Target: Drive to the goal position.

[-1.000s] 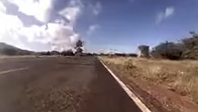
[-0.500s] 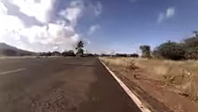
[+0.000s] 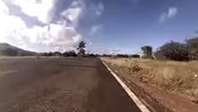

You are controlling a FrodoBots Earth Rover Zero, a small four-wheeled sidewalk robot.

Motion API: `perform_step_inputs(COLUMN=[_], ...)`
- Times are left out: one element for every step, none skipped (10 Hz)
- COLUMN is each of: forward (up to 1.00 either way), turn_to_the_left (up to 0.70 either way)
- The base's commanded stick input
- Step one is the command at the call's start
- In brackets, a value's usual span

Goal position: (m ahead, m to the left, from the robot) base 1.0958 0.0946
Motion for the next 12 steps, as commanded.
perform_step_inputs(forward=[0.7, 0.7, 0.7, 0.7, 0.7, 0.7, 0.7, 0.7, 0.7, 0.7, 0.7, 0.7], turn_to_the_left=[0.0, 0.0, 0.0, 0.0, 0.0, 0.0, 0.0, 0.0, 0.0, 0.0, -0.35, -0.35])
